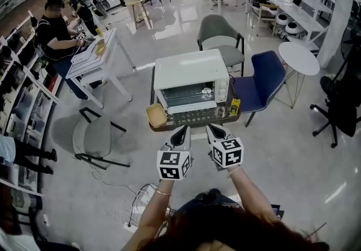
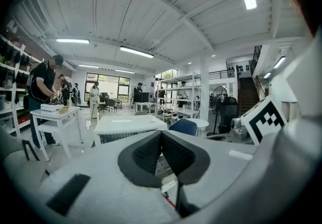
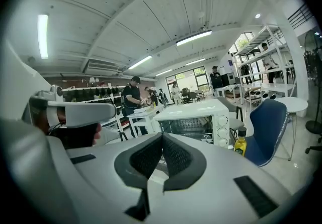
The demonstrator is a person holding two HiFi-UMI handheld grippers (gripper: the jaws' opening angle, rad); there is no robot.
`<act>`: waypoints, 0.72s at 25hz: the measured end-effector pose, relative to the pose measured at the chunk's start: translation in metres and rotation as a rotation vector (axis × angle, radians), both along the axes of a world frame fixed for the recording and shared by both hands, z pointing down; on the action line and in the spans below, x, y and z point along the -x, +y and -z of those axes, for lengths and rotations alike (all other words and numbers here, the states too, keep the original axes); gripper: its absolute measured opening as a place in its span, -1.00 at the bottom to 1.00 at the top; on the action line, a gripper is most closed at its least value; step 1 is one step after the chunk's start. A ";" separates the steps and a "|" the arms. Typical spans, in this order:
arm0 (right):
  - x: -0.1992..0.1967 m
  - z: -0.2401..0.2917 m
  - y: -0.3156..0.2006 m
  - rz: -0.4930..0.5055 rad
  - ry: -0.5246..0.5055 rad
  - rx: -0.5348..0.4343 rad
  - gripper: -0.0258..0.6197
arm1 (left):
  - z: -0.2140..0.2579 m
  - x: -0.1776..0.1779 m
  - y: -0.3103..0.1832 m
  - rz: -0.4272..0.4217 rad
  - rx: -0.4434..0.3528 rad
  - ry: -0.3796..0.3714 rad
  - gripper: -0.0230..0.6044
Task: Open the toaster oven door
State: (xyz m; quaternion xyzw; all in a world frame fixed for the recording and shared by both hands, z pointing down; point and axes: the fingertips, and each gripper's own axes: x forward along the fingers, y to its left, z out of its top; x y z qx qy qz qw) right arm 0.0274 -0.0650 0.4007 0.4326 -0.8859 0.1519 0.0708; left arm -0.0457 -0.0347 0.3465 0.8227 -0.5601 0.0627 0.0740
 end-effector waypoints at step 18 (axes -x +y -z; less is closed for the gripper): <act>0.002 0.077 0.006 -0.016 -0.016 -0.168 -0.92 | 0.053 0.004 -0.001 -0.032 -0.100 -0.012 -0.88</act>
